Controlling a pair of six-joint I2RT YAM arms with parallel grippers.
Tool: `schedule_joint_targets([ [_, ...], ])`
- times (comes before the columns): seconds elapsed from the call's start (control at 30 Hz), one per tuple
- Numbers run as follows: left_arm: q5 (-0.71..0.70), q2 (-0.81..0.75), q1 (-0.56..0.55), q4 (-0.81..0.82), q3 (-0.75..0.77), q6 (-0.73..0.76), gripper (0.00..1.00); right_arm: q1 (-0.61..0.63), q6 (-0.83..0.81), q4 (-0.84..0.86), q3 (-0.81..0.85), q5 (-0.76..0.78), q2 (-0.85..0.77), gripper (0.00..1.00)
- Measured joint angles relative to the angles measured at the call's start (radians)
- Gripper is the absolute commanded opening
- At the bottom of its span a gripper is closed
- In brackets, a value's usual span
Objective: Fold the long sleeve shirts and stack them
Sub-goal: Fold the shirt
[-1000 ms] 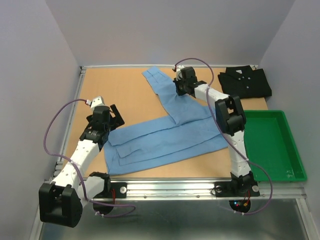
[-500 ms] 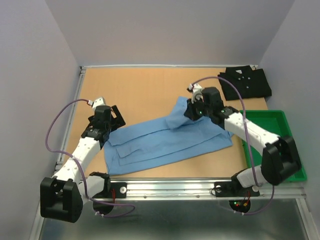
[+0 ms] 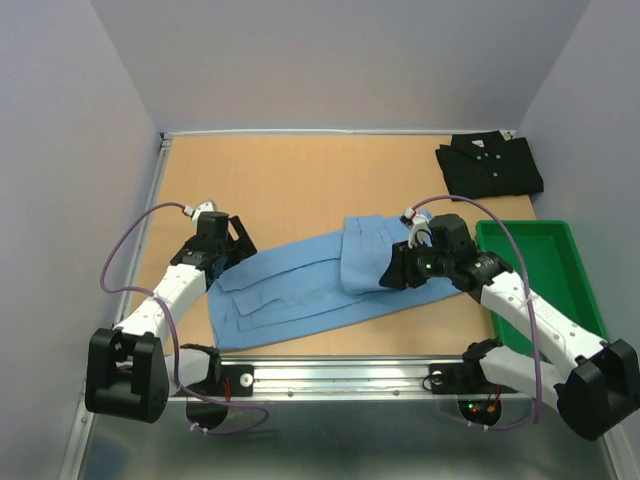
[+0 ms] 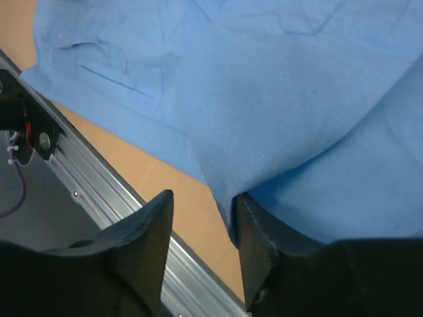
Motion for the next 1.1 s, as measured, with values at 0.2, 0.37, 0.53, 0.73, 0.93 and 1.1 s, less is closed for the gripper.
schedule_joint_targets([
  [0.2, 0.023, 0.06, 0.0, -0.002, 0.0, -0.028, 0.99, 0.0, 0.061, -0.12, 0.002, 0.173, 0.017, 0.7],
  [0.37, 0.048, 0.119, 0.0, -0.006, 0.0, -0.053, 0.99, -0.005, 0.111, -0.158, 0.069, 0.386, 0.1, 0.7],
  [0.53, 0.054, 0.205, 0.0, -0.011, 0.016, -0.064, 0.99, -0.039, 0.145, -0.149, 0.169, 0.567, 0.222, 0.63],
  [0.73, 0.045, 0.299, 0.0, 0.003, 0.093, -0.069, 0.99, -0.142, 0.193, -0.054, 0.178, 0.631, 0.354, 0.49],
  [0.93, 0.005, 0.446, 0.001, 0.018, 0.227, -0.06, 0.99, -0.174, 0.238, 0.087, 0.178, 0.632, 0.537, 0.45],
  [1.1, -0.024, 0.592, 0.017, 0.024, 0.385, -0.042, 0.99, -0.204, 0.246, 0.182, 0.226, 0.63, 0.648, 0.45],
])
